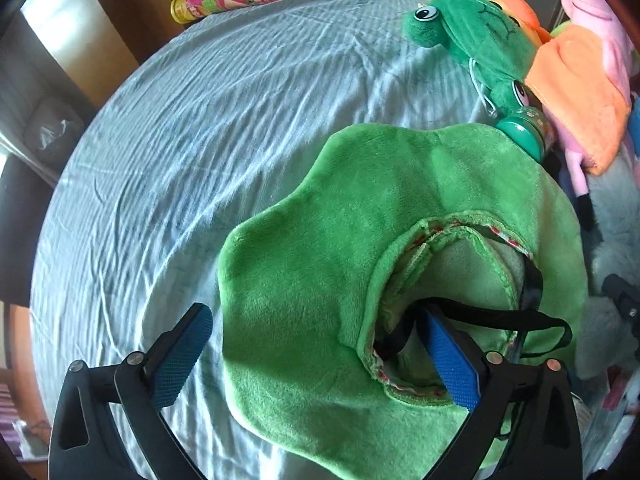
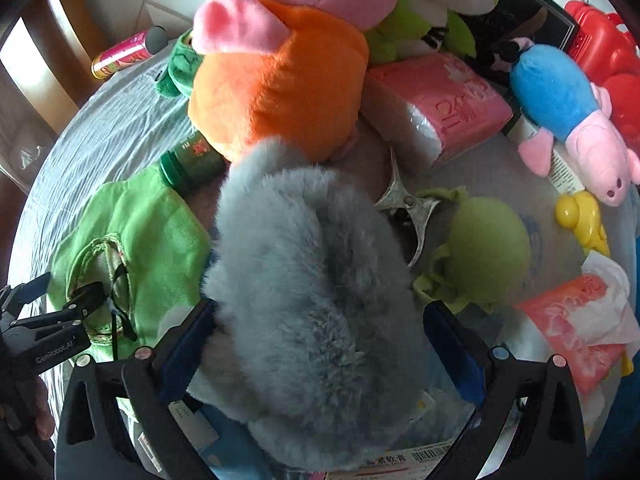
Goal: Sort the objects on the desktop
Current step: 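Move both tools toward the green hat and grey plush on the table, then grasp the green hat with the left tool while the right tool grasps the grey plush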
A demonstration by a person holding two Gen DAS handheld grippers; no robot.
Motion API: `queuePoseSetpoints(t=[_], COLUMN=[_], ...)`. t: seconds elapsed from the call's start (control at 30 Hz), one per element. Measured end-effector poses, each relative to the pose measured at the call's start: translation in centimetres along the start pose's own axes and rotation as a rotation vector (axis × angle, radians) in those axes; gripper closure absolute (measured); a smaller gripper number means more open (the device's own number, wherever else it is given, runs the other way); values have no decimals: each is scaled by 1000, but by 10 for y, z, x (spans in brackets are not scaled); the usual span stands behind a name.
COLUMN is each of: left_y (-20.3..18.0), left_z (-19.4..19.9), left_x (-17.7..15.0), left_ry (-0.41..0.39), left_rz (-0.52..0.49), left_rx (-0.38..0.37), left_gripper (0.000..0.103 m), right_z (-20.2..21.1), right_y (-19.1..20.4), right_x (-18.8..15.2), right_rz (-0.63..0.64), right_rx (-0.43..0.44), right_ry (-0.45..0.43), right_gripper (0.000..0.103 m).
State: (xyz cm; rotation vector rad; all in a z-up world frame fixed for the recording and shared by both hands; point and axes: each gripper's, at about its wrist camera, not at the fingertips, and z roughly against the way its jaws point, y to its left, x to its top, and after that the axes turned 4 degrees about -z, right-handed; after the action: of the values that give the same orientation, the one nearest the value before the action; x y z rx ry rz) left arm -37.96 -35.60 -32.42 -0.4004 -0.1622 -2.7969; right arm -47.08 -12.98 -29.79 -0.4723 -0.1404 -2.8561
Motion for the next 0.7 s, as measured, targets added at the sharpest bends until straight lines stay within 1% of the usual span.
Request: queuePoseSetpoints(t=[0.07, 0.1, 0.13, 0.17, 0.2, 0.23, 0.27, 0.3, 0.37, 0.4, 0.43, 0.47, 0.57, 0.7], left_y=[9, 8, 8, 4, 1, -2, -5, -8, -11, -12, -11, -10, -3, 10], left_z=[-3, 0, 3, 7, 12, 15, 18, 20, 27, 30, 37, 45, 71, 106], left_x=[-4, -6, -8, -9, -11, -12, -13, -15, -17, -19, -19, -20, -20, -25], left_ry=[9, 0, -10, -20, -25, -27, -29, -32, -39, -43, -57, -72, -132, -210], left_rz=[42, 34, 26, 8, -2, -9, -12, -15, -22, -26, -25, -24, -20, -5], left_rx=[-54, -58, -61, -70, -79, -91, -96, -100, -91, -86, -77, -67, -24, -17], left_gripper=[1, 4, 13, 27, 33, 49, 59, 61, 68, 74, 78, 80, 81, 82], right_z=[-10, -13, -14, -11, -6, 1, 8, 15, 20, 19, 18, 19, 26, 49], right_y=[-3, -4, -4, -4, -4, -2, -1, 1, 4, 5, 6, 6, 6, 7], right_x=[-2, -3, -4, -5, -6, -7, -8, -9, -12, -14, -17, -19, -26, -31], right_rz=[-21, -27, -29, -28, -21, -7, 9, 24, 48, 54, 57, 53, 49, 54], right_rx=[11, 11, 11, 12, 10, 3, -6, -13, -13, -9, -5, -4, -9, 9], right_ry=[21, 25, 24, 19, 3, -15, -33, -43, -45, -41, -35, -32, -36, -76], right_gripper=[0, 0, 0, 0, 0, 0, 0, 0, 0, 2, 21, 46, 49, 52])
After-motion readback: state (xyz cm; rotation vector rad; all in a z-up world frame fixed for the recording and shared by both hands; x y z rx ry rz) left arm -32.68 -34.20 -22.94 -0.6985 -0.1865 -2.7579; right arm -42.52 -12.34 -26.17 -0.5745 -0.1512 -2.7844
